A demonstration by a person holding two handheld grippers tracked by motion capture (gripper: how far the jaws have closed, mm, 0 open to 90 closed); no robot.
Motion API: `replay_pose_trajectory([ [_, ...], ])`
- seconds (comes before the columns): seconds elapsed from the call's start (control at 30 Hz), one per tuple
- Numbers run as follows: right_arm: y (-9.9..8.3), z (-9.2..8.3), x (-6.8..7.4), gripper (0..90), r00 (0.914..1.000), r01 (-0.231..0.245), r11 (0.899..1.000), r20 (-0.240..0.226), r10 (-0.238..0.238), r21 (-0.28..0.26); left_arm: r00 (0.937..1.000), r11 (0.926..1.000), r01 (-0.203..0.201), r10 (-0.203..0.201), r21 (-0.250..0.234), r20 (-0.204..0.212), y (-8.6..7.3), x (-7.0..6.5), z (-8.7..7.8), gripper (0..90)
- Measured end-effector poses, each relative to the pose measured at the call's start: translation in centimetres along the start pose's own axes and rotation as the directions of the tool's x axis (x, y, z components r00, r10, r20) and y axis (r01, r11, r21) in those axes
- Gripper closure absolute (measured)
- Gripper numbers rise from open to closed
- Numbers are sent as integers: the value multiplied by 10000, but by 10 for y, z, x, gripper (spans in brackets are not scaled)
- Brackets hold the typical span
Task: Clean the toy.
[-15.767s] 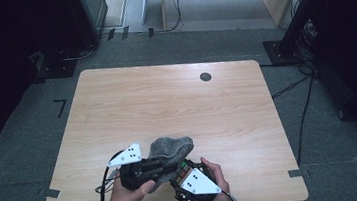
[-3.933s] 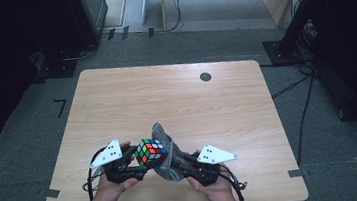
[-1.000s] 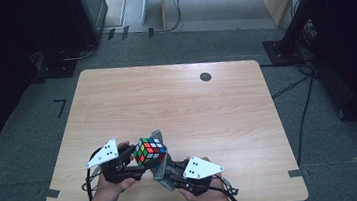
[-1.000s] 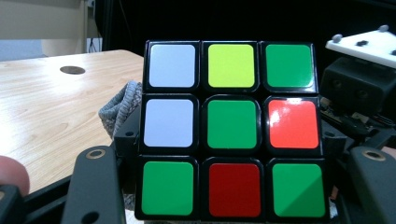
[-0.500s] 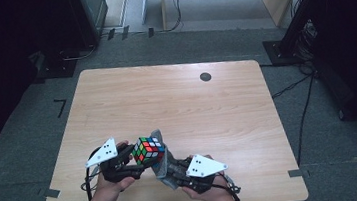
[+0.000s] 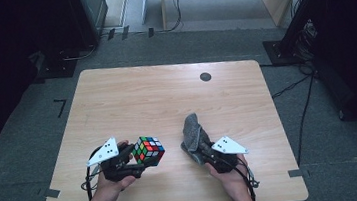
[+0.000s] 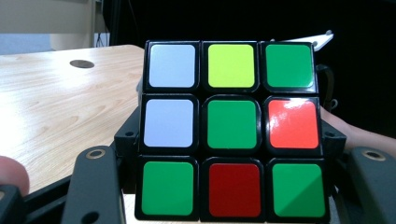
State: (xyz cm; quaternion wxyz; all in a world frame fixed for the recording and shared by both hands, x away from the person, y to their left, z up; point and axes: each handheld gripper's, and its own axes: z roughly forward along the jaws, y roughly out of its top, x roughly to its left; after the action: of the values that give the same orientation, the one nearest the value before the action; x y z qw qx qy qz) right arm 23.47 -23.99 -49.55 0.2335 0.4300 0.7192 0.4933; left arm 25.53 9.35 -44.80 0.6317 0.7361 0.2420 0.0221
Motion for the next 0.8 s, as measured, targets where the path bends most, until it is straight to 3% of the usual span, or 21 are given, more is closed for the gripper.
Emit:
replay_pose_trajectory([
  [0.17,-1,1,-2,422,9996,251,9993,140,-247,-260,9999,9999,96,-96,37,-121,-1,3,0,343],
  [0.27,5,-4,1,371,9987,501,9957,-37,-505,-776,9992,9994,340,-339,11,-208,0,6,1,343],
  [0.4,14,-10,16,344,9900,954,9841,-892,-1096,-1500,9979,9982,599,-598,46,-259,1,8,4,343],
  [0.47,15,-9,25,329,9814,1183,9780,-1297,-1415,-1718,9975,9975,679,-674,199,-230,1,7,6,343],
  [0.57,17,-6,44,302,9589,1796,9619,-1817,-2179,-2060,9970,9962,766,-763,414,-82,1,5,11,343],
  [0.67,17,-2,60,274,9336,2506,9346,-1923,-3022,-2524,9959,9941,893,-900,613,85,2,3,17,343],
  [0.8,16,1,71,240,9143,2836,9115,-2026,-3507,-2977,9928,9898,1158,-1180,834,214,3,0,22,343],
])
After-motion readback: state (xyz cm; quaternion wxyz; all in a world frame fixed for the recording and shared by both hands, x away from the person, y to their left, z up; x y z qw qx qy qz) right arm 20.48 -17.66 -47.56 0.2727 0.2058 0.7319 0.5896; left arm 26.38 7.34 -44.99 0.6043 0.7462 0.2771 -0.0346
